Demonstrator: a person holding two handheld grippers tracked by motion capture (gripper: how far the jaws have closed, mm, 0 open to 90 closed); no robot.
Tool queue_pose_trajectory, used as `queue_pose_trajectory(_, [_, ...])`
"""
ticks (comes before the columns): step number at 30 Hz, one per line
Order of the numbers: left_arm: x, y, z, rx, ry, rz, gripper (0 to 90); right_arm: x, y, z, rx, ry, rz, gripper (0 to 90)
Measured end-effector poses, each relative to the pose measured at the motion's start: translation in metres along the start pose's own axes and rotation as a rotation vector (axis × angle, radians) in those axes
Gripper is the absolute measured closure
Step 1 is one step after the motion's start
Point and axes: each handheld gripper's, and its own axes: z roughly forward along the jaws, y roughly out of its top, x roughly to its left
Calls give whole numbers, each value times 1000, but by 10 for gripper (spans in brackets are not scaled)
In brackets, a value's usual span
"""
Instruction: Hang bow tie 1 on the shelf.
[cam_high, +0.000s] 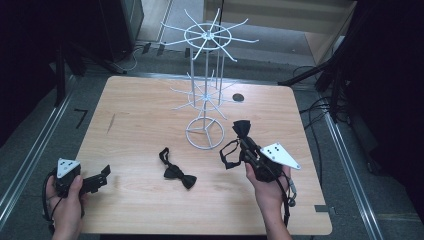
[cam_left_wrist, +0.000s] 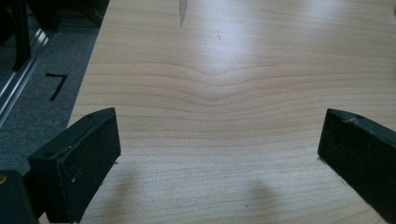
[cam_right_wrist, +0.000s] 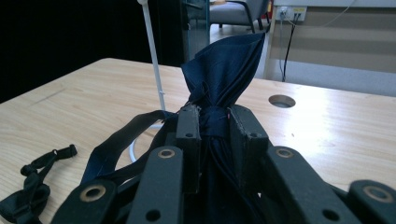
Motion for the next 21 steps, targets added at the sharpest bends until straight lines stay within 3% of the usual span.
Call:
queue_pose_trajectory(9, [0, 0, 0, -2, 1, 1, 0, 2, 9, -3, -42, 26, 9, 759])
queue_pose_trajectory(21, [0, 0, 0, -7, -2, -3, 0, 8, 25, -5, -79, 26, 12, 757])
